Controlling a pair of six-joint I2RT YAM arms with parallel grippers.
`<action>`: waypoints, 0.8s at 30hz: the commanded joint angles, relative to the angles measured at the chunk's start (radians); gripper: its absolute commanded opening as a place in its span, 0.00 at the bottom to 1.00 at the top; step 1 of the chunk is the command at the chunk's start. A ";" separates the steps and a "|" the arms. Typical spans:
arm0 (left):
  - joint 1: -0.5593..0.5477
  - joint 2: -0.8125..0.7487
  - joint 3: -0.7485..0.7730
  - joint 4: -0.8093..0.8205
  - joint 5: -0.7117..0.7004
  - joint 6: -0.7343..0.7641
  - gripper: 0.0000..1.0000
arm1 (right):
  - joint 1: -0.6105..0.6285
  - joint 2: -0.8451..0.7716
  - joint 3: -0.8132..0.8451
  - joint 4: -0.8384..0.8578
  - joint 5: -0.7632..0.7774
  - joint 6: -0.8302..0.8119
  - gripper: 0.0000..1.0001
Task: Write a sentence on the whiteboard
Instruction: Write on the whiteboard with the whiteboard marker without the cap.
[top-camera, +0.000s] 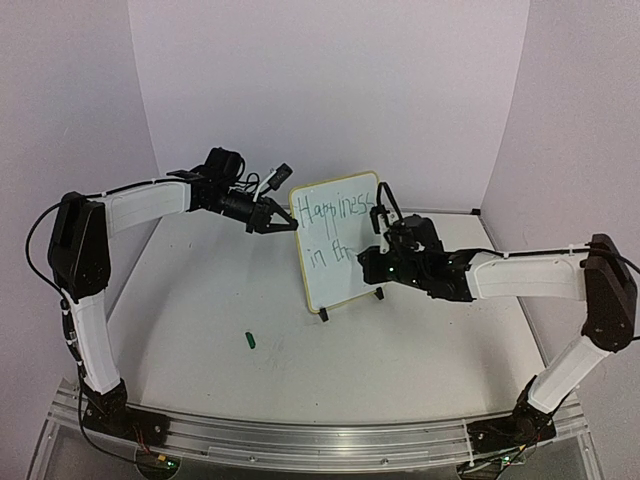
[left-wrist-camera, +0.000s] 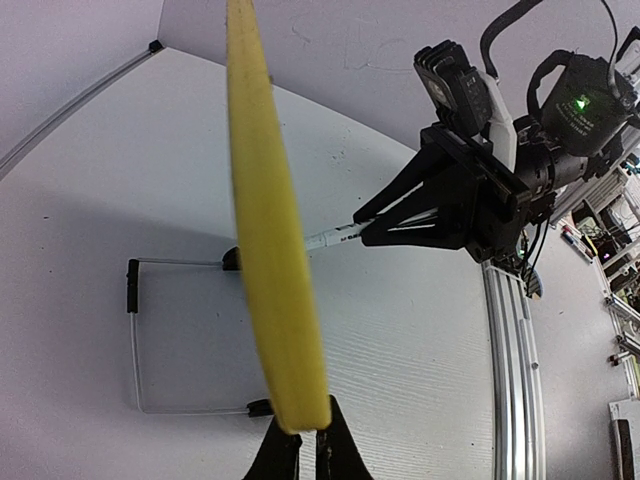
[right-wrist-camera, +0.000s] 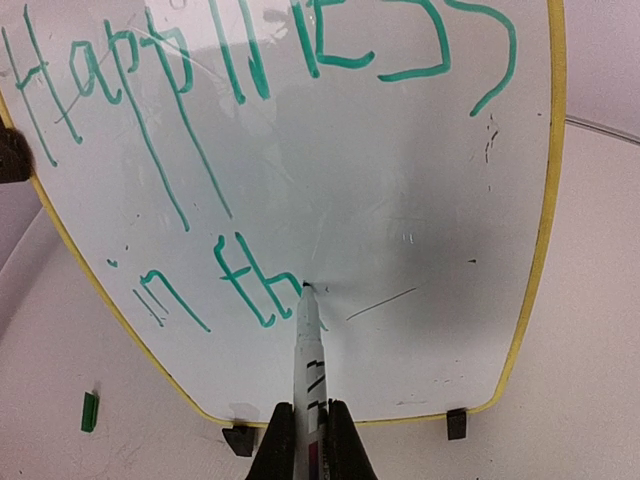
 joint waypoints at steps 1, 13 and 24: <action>-0.025 0.009 -0.001 -0.120 -0.017 0.011 0.00 | -0.004 0.008 0.034 0.001 0.037 0.000 0.00; -0.025 0.008 -0.001 -0.121 -0.017 0.011 0.00 | -0.012 -0.021 0.035 -0.017 0.081 -0.005 0.00; -0.026 0.008 0.000 -0.121 -0.017 0.010 0.00 | -0.013 -0.032 0.066 -0.016 0.073 -0.030 0.00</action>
